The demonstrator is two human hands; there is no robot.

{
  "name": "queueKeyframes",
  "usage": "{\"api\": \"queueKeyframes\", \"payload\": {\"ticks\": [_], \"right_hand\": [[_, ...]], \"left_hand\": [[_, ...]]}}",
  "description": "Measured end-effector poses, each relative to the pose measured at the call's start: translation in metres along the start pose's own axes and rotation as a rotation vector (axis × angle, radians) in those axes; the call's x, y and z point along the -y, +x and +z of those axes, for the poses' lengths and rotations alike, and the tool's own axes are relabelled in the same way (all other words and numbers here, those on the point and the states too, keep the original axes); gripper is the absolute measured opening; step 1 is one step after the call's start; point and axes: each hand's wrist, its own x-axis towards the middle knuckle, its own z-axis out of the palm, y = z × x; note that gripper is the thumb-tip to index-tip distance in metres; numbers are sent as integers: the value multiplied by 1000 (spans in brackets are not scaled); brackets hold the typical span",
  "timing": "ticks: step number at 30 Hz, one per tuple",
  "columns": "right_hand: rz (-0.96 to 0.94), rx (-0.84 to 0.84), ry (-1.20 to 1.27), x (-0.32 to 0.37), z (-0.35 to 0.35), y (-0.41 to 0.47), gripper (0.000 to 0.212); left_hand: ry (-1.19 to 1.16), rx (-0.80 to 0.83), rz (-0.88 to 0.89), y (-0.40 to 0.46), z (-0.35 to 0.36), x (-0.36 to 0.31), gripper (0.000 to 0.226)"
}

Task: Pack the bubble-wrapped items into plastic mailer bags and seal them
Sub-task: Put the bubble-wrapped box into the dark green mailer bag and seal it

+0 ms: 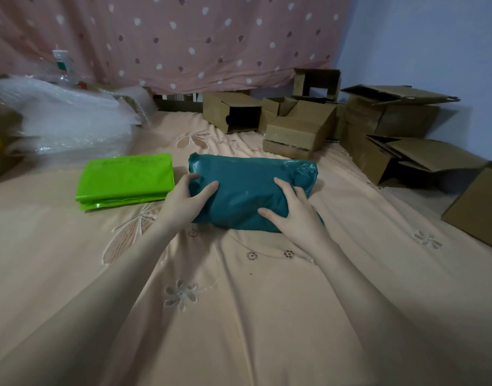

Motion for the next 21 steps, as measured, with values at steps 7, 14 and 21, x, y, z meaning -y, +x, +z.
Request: {"api": "queueKeyframes", "payload": {"ticks": [7, 14, 21], "right_hand": [[-50, -49, 31, 13, 26, 37, 71], [-98, -45, 60, 20, 43, 56, 67], [-54, -76, -66, 33, 52, 62, 63]], "left_hand": [[455, -175, 210, 27, -46, 26, 65], [898, -7, 290, 44, -71, 64, 77], [914, 33, 360, 56, -82, 73, 65]]}}
